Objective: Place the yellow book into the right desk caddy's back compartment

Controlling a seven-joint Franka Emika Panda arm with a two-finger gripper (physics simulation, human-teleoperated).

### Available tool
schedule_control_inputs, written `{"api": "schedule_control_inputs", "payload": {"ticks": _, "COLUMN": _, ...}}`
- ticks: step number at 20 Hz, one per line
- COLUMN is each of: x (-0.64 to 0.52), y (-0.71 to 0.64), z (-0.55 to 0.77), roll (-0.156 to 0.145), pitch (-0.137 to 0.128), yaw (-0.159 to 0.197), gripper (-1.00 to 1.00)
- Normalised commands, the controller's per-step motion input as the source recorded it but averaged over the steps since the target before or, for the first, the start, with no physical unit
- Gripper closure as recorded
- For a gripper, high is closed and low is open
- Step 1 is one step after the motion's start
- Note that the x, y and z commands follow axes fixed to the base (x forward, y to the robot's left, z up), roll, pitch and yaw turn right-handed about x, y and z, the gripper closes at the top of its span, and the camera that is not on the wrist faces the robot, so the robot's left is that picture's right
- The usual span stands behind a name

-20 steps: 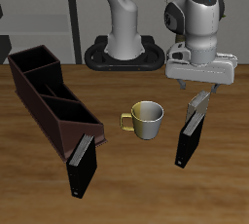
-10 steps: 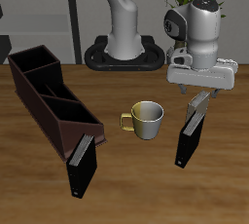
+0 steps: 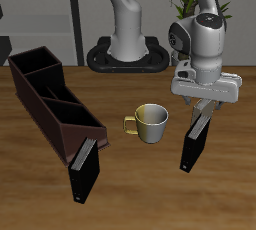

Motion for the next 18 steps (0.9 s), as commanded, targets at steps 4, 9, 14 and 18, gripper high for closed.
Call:
{"api": "schedule_control_inputs", "payload": {"ticks": 4, "x": -0.01, "y": 0.02, "z": -0.22, "roll": 0.037, "pitch": 0.033, "yaw": -0.008, "gripper": 1.0}}
{"api": "schedule_control_inputs", "payload": {"ticks": 9, "x": 0.0, "y": -0.01, "z": -0.09, "roll": 0.028, "pitch": 0.019, "yaw": -0.002, "gripper": 1.0}}
{"api": "schedule_control_inputs", "payload": {"ticks": 14, "x": 0.03, "y": -0.09, "z": 0.1, "roll": 0.002, "pitch": -0.007, "yaw": 0.005, "gripper": 1.0}}
{"api": "schedule_control_inputs", "payload": {"ticks": 18, "x": -0.05, "y": -0.03, "z": 0.19, "roll": 0.024, "pitch": -0.024, "yaw": 0.041, "gripper": 1.0}}
